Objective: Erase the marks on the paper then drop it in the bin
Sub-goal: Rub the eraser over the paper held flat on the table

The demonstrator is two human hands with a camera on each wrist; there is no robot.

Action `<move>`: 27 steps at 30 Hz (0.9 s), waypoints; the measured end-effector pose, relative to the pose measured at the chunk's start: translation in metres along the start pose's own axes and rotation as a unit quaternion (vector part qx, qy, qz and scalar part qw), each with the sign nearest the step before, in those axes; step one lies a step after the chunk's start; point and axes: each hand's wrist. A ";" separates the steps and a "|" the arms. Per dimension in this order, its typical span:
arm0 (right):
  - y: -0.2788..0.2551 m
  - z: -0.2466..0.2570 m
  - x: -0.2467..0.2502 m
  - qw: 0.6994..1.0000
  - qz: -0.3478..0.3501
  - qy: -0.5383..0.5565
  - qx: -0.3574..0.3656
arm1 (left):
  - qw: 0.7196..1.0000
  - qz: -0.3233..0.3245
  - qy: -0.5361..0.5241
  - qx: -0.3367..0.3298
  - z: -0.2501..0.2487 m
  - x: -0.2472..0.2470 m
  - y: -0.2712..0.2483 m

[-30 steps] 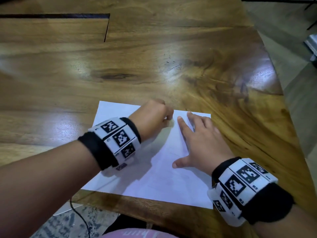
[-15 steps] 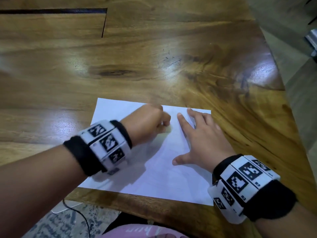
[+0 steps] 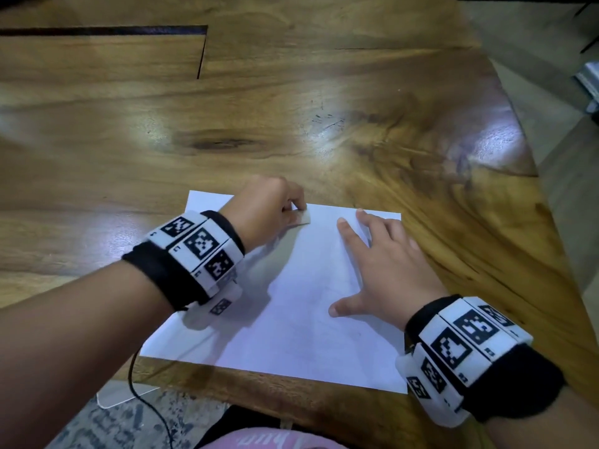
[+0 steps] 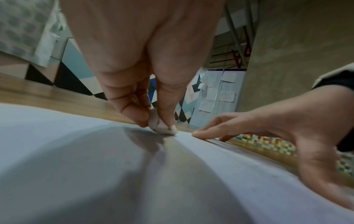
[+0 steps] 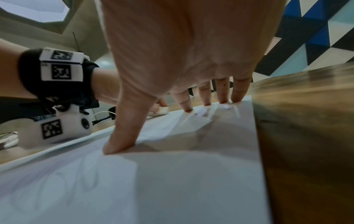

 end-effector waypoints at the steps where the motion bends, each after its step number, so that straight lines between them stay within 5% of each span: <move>1: 0.000 0.000 0.000 1.000 0.001 -0.001 0.000 | 1.000 0.002 -0.011 -0.003 -0.002 -0.003 -0.003; 5: 0.001 -0.001 -0.001 1.000 0.002 -0.005 0.002 | 0.994 0.044 -0.036 -0.088 -0.006 -0.013 -0.051; 8: 0.001 -0.001 -0.002 1.000 0.002 -0.004 0.005 | 0.991 0.093 -0.057 -0.079 -0.006 -0.015 -0.067; 12: 0.001 -0.001 -0.002 1.000 0.000 -0.002 0.004 | 0.998 0.007 -0.008 -0.054 -0.003 -0.008 -0.018; 15: 0.001 -0.001 -0.002 1.000 0.001 -0.004 0.004 | 0.999 0.000 0.000 -0.044 -0.005 -0.011 0.001; 21: 0.001 -0.002 -0.003 1.000 -0.003 -0.006 0.005 | 0.977 0.162 -0.014 -0.139 -0.013 -0.017 -0.053; 27: 0.001 -0.002 -0.003 1.000 -0.003 -0.004 0.004 | 0.995 0.043 0.032 -0.080 -0.022 -0.014 0.013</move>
Point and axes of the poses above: each hand's wrist, its own y-axis towards the middle knuckle, its own x-axis out of the back of the hand, z = x × y, and after that the axes turned 9 degrees about -x, right-handed
